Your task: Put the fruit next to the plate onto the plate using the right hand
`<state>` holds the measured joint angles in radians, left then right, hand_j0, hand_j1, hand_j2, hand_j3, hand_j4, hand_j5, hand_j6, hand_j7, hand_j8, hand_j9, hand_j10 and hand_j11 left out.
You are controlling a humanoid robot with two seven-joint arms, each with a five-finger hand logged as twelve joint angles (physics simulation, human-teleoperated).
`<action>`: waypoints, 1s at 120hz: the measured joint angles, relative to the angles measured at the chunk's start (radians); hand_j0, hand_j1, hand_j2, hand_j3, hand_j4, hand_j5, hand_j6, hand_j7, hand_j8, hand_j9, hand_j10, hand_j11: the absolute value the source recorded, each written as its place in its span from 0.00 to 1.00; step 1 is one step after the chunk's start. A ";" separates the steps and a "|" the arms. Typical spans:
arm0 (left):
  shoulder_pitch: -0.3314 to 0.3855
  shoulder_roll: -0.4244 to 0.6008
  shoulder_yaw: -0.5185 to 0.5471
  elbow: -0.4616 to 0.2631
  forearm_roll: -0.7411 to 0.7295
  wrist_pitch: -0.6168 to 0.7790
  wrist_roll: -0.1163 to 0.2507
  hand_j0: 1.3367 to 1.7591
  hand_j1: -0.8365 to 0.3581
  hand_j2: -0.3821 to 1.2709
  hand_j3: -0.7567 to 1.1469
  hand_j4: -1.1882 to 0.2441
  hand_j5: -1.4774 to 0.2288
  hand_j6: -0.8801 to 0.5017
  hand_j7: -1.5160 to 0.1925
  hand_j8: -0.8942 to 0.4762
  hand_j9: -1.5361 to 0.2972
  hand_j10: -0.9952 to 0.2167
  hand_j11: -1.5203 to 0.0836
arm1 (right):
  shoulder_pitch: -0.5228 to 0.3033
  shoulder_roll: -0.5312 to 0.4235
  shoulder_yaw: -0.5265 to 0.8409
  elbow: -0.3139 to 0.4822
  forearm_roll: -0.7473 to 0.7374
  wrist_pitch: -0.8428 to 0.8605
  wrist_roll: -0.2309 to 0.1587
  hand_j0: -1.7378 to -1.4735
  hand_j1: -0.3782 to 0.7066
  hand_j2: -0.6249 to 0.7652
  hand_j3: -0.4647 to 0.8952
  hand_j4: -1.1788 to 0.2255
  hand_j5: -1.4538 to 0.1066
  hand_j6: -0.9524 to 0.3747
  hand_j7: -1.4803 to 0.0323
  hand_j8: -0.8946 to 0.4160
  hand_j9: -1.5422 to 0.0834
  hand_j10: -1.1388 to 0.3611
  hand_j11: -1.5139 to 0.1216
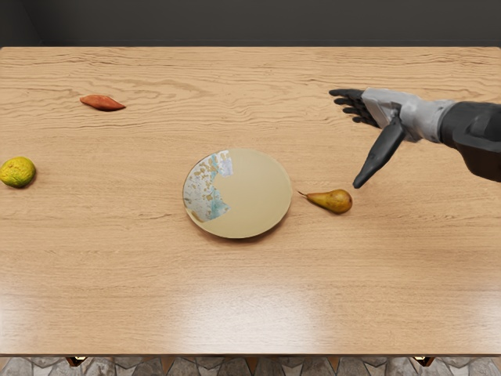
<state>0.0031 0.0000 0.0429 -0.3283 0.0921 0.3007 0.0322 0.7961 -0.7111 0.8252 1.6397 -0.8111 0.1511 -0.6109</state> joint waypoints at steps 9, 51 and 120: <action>0.000 0.000 0.000 0.000 0.000 0.000 0.000 0.76 0.99 0.23 0.40 0.83 0.86 0.63 0.88 0.65 0.83 0.82 0.94 | 0.000 0.027 -0.058 0.029 -0.117 -0.096 0.000 0.30 0.03 0.45 0.34 0.84 0.93 0.72 0.98 0.68 0.95 0.76 0.93; 0.000 0.000 0.000 0.000 0.000 0.000 0.000 0.76 0.99 0.23 0.40 0.83 0.86 0.63 0.88 0.65 0.83 0.82 0.94 | -0.001 0.105 -0.274 0.044 -0.328 -0.297 0.000 0.30 0.03 0.45 0.34 0.84 0.93 0.72 0.98 0.68 0.95 0.76 0.93; 0.000 0.000 0.000 0.000 0.000 0.000 0.000 0.76 0.99 0.23 0.40 0.83 0.86 0.63 0.88 0.65 0.83 0.82 0.94 | 0.018 0.148 -0.436 -0.034 -0.440 -0.444 0.000 0.30 0.03 0.45 0.34 0.84 0.93 0.72 0.98 0.68 0.95 0.76 0.93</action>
<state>0.0031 0.0000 0.0429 -0.3283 0.0922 0.3007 0.0322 0.8137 -0.5627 0.3895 1.6055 -1.2513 -0.2928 -0.6109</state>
